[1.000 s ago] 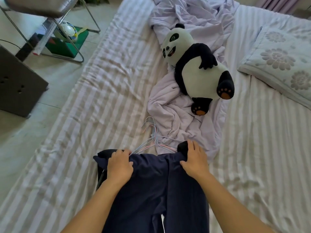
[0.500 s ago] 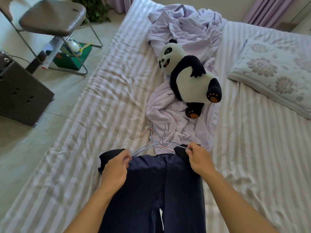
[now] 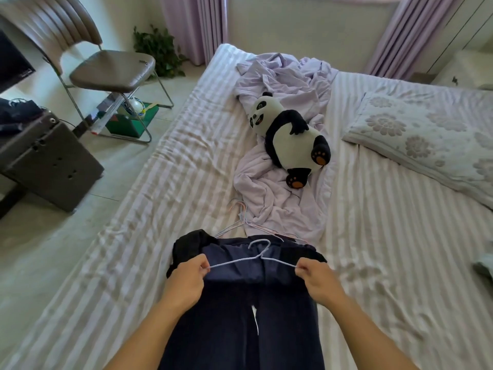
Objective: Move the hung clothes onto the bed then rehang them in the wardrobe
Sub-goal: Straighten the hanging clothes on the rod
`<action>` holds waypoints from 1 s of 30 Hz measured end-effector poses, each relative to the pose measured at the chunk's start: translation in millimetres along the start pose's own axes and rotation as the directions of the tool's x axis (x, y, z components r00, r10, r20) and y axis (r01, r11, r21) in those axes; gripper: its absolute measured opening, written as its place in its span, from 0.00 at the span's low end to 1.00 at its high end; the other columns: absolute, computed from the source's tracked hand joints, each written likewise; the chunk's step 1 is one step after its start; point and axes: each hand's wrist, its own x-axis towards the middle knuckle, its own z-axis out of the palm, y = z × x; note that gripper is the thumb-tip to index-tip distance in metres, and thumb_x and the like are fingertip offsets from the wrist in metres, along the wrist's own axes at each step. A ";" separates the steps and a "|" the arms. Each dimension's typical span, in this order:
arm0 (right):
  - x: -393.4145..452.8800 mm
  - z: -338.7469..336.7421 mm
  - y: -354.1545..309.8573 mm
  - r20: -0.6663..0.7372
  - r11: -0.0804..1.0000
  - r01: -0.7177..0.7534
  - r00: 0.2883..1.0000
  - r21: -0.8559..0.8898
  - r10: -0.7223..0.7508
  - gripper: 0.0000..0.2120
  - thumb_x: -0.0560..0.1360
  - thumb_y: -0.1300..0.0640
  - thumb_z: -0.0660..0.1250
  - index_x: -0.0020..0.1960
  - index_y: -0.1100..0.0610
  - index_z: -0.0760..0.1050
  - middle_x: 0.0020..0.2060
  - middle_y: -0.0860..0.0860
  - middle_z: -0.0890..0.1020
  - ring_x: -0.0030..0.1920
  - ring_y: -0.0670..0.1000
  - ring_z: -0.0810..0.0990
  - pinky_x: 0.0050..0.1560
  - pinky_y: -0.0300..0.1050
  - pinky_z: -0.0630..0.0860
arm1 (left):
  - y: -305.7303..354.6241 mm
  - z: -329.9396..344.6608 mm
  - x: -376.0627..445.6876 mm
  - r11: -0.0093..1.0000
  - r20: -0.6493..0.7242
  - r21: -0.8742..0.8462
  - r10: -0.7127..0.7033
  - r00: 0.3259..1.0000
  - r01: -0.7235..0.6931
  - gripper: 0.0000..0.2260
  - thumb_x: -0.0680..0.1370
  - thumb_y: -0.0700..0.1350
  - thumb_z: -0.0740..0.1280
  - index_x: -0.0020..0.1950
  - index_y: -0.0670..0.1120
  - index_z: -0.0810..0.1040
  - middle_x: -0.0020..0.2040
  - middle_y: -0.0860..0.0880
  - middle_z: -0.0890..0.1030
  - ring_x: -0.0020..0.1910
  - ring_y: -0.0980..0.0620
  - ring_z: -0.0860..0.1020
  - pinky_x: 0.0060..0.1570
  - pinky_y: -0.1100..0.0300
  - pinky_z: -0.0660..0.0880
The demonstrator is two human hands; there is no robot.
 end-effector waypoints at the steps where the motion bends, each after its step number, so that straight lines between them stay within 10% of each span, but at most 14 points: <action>1: -6.7 -1.6 -0.5 -0.015 1.000 0.014 1.000 0.017 -0.014 0.10 0.79 0.61 0.62 0.38 0.56 0.71 0.29 0.48 0.72 0.31 0.48 0.67 0.34 0.43 0.64 | 0.5 -1.6 -7.0 1.000 -0.014 -0.004 0.002 1.000 -0.002 0.09 0.82 0.45 0.61 0.41 0.50 0.72 0.36 0.50 0.78 0.37 0.49 0.76 0.38 0.51 0.73; 20: -183.4 -130.5 -107.0 -0.350 0.905 0.392 0.881 0.166 -0.318 0.11 0.78 0.55 0.68 0.37 0.53 0.77 0.29 0.49 0.77 0.31 0.44 0.72 0.38 0.38 0.70 | 49.1 -122.1 -201.0 0.929 -0.503 -0.269 0.090 0.859 -0.255 0.11 0.78 0.39 0.68 0.45 0.55 0.83 0.34 0.56 0.82 0.36 0.57 0.81 0.40 0.52 0.79; 24: -236.6 -139.5 -133.2 -0.419 0.881 0.454 0.832 0.137 -0.364 0.10 0.77 0.52 0.69 0.37 0.49 0.77 0.27 0.43 0.76 0.30 0.42 0.73 0.36 0.35 0.69 | 48.7 -145.0 -250.9 0.893 -0.571 -0.260 0.165 0.804 -0.368 0.09 0.77 0.39 0.70 0.47 0.54 0.84 0.36 0.60 0.83 0.38 0.61 0.81 0.41 0.65 0.75; 30: -327.7 -148.6 -172.3 -0.469 0.798 0.583 0.754 0.152 -0.461 0.03 0.77 0.51 0.69 0.46 0.44 0.81 0.34 0.42 0.82 0.35 0.41 0.79 0.38 0.31 0.72 | 37.5 -182.6 -336.8 0.875 -0.663 -0.200 0.210 0.718 -0.441 0.04 0.75 0.46 0.73 0.41 0.55 0.83 0.32 0.56 0.81 0.33 0.57 0.79 0.40 0.53 0.78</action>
